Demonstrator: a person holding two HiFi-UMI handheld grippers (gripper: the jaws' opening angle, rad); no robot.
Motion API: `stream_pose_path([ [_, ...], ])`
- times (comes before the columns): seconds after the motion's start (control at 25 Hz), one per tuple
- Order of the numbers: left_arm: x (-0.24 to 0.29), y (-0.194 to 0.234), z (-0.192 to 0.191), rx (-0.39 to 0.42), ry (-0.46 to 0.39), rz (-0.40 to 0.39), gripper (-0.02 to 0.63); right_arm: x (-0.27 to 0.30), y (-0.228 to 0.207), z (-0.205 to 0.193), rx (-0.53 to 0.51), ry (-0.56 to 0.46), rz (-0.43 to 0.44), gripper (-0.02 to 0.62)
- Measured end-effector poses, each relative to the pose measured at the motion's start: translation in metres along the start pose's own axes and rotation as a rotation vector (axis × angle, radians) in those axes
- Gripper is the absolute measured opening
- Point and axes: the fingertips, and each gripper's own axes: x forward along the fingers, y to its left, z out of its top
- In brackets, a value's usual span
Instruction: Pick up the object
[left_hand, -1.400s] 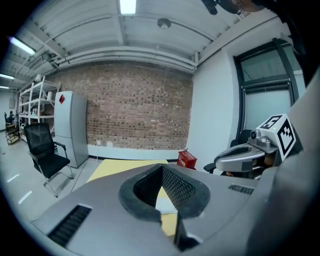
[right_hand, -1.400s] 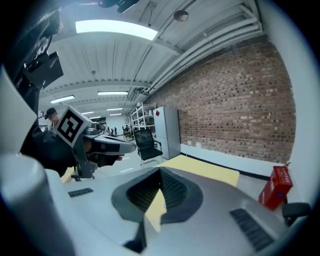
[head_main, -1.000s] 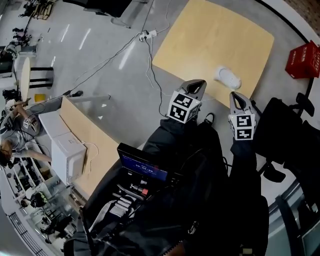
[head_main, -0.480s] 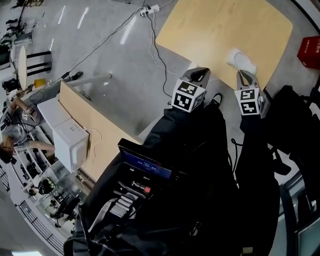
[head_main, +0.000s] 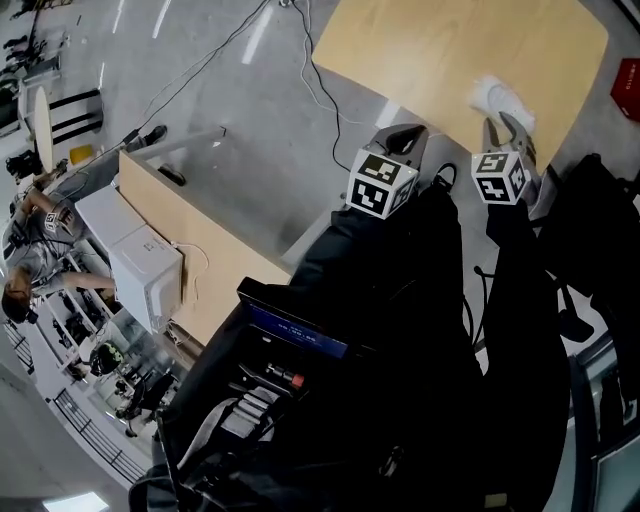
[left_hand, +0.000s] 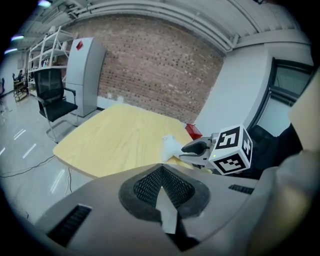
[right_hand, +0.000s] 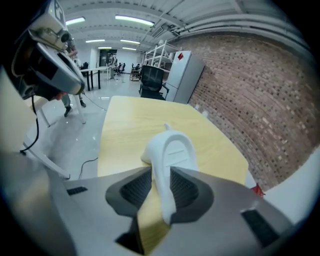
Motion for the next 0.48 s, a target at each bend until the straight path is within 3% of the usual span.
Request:
stream_pose_path([
  [0.48, -0.012, 0.013, -0.017, -0.017, 0.020, 0.020, -0.002, 0.012, 0.000, -0.003, -0.173, 0.046, -0.260, 0.110],
])
